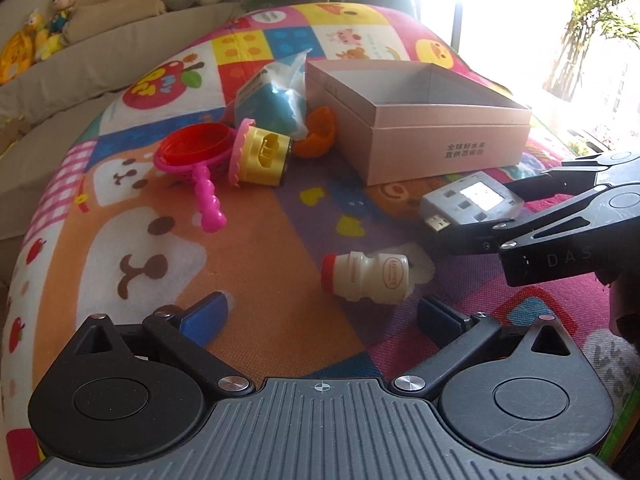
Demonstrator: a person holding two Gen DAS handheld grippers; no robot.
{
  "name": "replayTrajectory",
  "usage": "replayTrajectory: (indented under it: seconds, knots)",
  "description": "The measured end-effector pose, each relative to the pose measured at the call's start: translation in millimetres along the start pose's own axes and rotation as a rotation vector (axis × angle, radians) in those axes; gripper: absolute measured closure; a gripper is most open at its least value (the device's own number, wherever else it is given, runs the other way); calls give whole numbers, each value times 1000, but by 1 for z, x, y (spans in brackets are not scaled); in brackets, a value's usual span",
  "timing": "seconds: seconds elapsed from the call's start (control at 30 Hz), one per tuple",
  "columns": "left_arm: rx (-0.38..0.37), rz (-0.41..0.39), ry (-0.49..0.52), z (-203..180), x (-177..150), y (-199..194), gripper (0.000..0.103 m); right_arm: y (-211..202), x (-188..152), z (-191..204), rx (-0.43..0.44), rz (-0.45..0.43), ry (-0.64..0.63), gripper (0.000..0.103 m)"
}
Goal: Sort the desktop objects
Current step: 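Grasp the white USB charger with the right tool while the left tool grasps the white yogurt bottle, then lift the charger with the right tool while the left tool carries the bottle into the pink box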
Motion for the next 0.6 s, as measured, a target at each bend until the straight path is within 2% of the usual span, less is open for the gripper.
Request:
replayTrajectory:
  seconds: [0.07,0.1,0.13,0.17,0.3,0.33,0.4,0.5,0.6]
  knots:
    - [-34,-12,-11,-4,3,-2,2,-7,-4,-4,-36,-17,-15,24]
    - [-42,-22,-6,-8,5,-3,12,-12,-6,-6,-53,-27,-23,24]
    - [-38,-23,5,-12,8,-3,29,-17,-8,-9,-65,-37,-28,24]
    - [-33,-23,14,-14,10,-2,33,-21,-10,-11,-71,-43,-29,24]
    - [-12,-24,26,-21,16,3,38,-38,-18,-20,-79,-52,-24,24]
    - [-11,-27,33,-22,16,3,45,-40,-20,-22,-80,-50,-22,24]
    - [-10,-33,43,-25,16,1,54,-45,-26,-25,-79,-46,-19,24]
    - [-23,-58,66,-31,18,-10,55,-53,-34,-28,-75,-42,-31,24]
    - [-53,-142,104,-40,36,-34,55,-69,-34,-33,-64,-55,-46,24]
Point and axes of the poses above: each gripper's, at about its wrist camera, not at the fingertips, and y roughly the way its jaws point, z to its left, x to its top, the point moved 7 cm from there along y, roughly the way its jaws point, and after that the axes turned 9 degrees about z, right-handed, at the moved point
